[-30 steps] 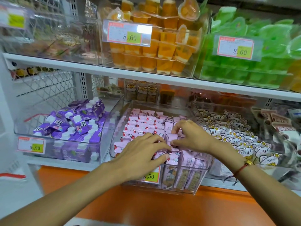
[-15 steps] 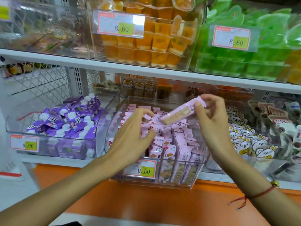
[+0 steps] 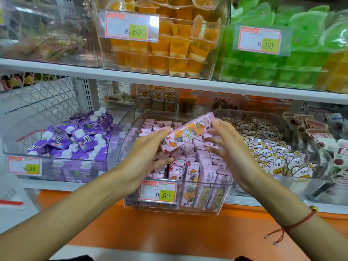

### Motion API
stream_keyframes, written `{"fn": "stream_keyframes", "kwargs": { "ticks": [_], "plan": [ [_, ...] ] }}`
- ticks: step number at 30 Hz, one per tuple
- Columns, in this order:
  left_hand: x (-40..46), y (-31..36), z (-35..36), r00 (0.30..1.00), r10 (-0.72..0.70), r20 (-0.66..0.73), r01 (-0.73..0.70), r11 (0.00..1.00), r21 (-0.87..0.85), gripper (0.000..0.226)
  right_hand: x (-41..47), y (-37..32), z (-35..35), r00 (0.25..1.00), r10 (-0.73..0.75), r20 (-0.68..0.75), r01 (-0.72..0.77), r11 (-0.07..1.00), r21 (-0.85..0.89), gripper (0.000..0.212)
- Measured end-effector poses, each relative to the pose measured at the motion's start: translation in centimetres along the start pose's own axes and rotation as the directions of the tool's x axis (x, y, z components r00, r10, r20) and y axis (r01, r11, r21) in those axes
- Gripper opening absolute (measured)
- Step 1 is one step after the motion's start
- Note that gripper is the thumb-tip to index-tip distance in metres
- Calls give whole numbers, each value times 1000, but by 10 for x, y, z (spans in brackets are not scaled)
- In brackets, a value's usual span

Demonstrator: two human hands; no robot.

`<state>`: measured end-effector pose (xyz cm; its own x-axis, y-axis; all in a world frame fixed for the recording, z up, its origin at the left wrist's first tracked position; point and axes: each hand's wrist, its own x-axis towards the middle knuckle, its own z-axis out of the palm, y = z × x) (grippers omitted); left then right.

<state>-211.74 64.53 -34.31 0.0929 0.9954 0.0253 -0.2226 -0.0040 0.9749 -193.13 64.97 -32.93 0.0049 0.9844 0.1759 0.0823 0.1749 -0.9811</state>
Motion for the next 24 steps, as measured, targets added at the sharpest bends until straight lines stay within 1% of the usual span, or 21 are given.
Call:
{"fn": "stream_keyframes", "kwargs": {
  "ticks": [2,3,4,5,6,7,8,10,11,13,14,15,16,18,19,21,23,24],
  "plan": [
    [0,1,4,1000,-22,2,22,999,25,27,-5,1,1,993,-100,65,108,986,-126,64],
    [0,1,4,1000,-12,0,12,998,58,30,-8,1,3,977,-193,95,209,953,-220,69],
    [-1,1,4,1000,15,-2,-15,994,113,31,-10,0,4,943,-307,131,334,879,-340,69],
    [-1,0,3,998,63,5,-62,981,185,31,-12,-1,4,890,-418,183,453,758,-470,66],
    [0,-2,0,993,114,19,-115,961,252,32,-11,-1,4,834,-500,234,533,617,-580,60],
    [0,-3,-1,988,154,30,-156,939,307,32,-10,-1,5,799,-536,275,564,504,-654,53],
    [1,-4,-3,984,175,30,-175,925,338,33,-9,-1,5,796,-526,300,560,453,-693,46],
    [2,-3,-4,972,232,18,-223,905,362,36,-8,-1,6,832,-454,320,532,488,-692,40],
    [3,-3,-4,962,271,24,-259,885,387,40,-8,-1,5,831,-443,335,535,472,-701,39],
    [3,-1,-2,942,330,62,-325,848,418,44,-7,-1,2,797,-488,355,563,389,-730,37],
    [4,0,-1,936,344,69,-341,846,409,44,-6,-1,0,794,-506,338,560,392,-729,35],
    [7,0,0,931,361,59,-352,841,411,44,-5,-2,-1,810,-504,299,537,433,-724,33],
    [12,0,2,924,379,50,-360,819,448,44,-4,-3,-3,835,-491,247,501,494,-711,31],
    [27,-3,5,911,406,70,-361,707,608,32,-1,-2,-7,882,-449,145,420,608,-673,29],
    [33,-3,8,909,404,104,-357,625,695,26,1,-1,-9,895,-433,101,384,638,-667,29],
    [46,-7,11,906,361,222,-367,408,836,26,6,-1,-13,906,-423,15,332,690,-643,30],
    [54,-12,12,897,273,348,-399,158,903,29,11,-4,-16,920,-388,-55,303,794,-526,35],
    [55,-14,13,887,229,400,-422,55,905,31,13,-6,-16,933,-355,-61,292,845,-449,39]
  ]
}}
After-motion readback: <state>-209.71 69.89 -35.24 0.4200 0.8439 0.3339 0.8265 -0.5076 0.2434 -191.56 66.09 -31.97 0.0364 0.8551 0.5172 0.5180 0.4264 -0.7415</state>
